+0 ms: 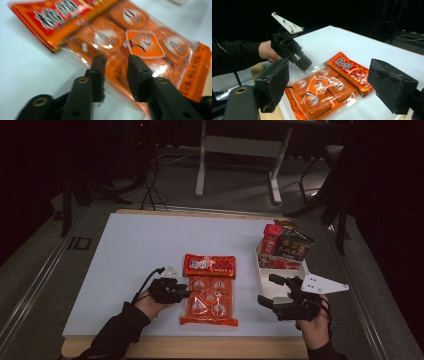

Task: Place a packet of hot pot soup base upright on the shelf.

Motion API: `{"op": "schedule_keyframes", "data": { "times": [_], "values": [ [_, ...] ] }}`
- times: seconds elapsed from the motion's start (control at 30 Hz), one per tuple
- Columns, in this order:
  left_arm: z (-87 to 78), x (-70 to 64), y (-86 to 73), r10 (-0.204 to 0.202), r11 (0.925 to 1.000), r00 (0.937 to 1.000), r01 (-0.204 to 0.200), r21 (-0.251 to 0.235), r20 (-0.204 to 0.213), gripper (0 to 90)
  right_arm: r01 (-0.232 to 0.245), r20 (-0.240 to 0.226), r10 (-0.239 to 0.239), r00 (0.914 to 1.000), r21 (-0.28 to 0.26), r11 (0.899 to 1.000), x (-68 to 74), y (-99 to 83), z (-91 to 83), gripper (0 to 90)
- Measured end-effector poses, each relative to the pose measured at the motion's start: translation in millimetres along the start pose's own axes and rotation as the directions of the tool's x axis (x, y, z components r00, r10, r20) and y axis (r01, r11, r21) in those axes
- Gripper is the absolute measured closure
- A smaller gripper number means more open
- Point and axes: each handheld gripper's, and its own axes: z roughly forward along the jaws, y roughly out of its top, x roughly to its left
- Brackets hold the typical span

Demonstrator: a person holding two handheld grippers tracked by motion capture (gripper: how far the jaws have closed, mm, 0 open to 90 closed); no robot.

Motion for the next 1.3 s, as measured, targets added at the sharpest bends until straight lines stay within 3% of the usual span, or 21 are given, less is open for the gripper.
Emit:
{"op": "schedule_keyframes", "data": {
  "times": [0.23,0.5,0.73,0.83,0.93,1.3],
  "values": [
    [-7.0,11.2,11.9,-0.023,0.9993,0.9997,0.023,-0.029,-0.004,55.6,-0.017,0.008,0.017,0.9998,-0.010,1.000,2.9,-2.1,-0.9,16.8],
    [-5.0,27.7,19.3,-0.066,0.9974,0.9978,0.066,-0.031,0.004,45.0,0.048,0.042,-0.047,0.9980,-0.013,0.999,9.1,-4.8,0.8,13.9],
    [6.2,46.6,24.6,-0.114,0.9927,0.9934,0.113,-0.043,-0.019,43.2,0.057,0.067,-0.057,0.9961,-0.007,0.998,12.0,-5.2,0.2,11.2],
    [9.5,51.2,26.0,-0.122,0.9916,0.9920,0.120,-0.049,-0.032,41.4,0.078,0.110,-0.077,0.9910,-0.006,0.997,15.4,-6.1,2.3,10.5],
    [16.4,62.0,29.5,-0.148,0.9879,0.9887,0.146,-0.051,-0.026,41.2,0.085,0.111,-0.085,0.9902,0.003,0.996,15.5,-6.4,3.4,10.6],
    [43.9,85.0,32.7,-0.206,0.9780,0.9765,0.204,-0.046,-0.062,41.2,0.118,0.108,-0.122,0.9867,0.040,0.992,19.5,-8.4,7.2,10.3]
  ]
}}
